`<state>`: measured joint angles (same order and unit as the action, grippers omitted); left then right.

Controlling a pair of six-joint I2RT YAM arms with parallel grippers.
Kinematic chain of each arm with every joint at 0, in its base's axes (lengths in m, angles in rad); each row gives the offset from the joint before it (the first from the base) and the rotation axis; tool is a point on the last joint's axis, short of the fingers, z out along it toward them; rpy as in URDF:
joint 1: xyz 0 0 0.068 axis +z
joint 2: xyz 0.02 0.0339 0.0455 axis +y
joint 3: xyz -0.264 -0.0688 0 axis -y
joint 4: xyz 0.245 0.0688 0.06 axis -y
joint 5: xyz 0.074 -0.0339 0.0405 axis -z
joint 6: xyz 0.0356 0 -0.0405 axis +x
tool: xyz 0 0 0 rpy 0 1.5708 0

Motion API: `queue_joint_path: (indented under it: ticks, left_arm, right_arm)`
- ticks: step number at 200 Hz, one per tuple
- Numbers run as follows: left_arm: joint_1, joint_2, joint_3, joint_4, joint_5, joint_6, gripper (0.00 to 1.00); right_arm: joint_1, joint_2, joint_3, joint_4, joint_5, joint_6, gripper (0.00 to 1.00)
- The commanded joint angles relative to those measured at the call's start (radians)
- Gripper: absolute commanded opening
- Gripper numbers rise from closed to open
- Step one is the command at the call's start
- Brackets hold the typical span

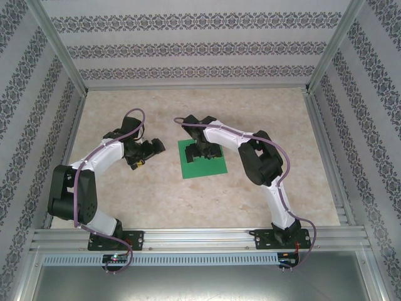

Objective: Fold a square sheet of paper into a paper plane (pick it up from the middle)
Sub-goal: Fold the square sheet of paper in half at the center of the table.

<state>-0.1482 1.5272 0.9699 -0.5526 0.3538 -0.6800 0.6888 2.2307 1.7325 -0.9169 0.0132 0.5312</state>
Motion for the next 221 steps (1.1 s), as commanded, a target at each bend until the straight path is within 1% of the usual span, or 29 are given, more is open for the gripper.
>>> queue_joint_path:
  ticks: [1,39,79,103,135,147,167,187,206,221]
  left_arm:
    - [0.012,-0.002,-0.005,0.013,0.019,-0.029,1.0]
    - [0.007,-0.013,-0.014,0.022,0.02,-0.041,1.0]
    - [-0.004,-0.007,-0.043,0.072,0.071,-0.057,1.0]
    - [-0.014,-0.01,-0.055,0.111,0.101,-0.067,1.0]
    - [-0.025,-0.05,-0.117,0.227,0.129,-0.132,0.99]
    - [-0.026,-0.074,-0.15,0.295,0.154,-0.16,0.99]
    - [-0.027,-0.112,-0.2,0.396,0.185,-0.197,0.98]
    - [-0.028,-0.139,-0.228,0.464,0.215,-0.223,0.96]
    - [-0.033,-0.147,-0.231,0.504,0.248,-0.234,0.95]
    - [-0.039,-0.145,-0.23,0.529,0.265,-0.236,0.93]
  right_arm:
    - [-0.014,0.072,-0.042,-0.011,0.001,0.008,0.94]
    - [-0.026,0.055,-0.072,0.017,0.003,0.008,0.88]
    - [-0.035,0.019,-0.098,0.062,-0.02,0.006,0.79]
    - [-0.036,-0.041,-0.123,0.107,-0.047,0.015,0.7]
    - [-0.035,-0.153,-0.195,0.229,-0.142,0.072,0.47]
    - [-0.034,-0.198,-0.25,0.317,-0.207,0.111,0.4]
    - [-0.037,-0.271,-0.366,0.543,-0.389,0.196,0.28]
    - [-0.041,-0.33,-0.471,0.79,-0.525,0.299,0.27]
    - [-0.048,-0.366,-0.566,1.039,-0.639,0.41,0.29]
    - [-0.057,-0.358,-0.6,1.135,-0.676,0.46,0.3]
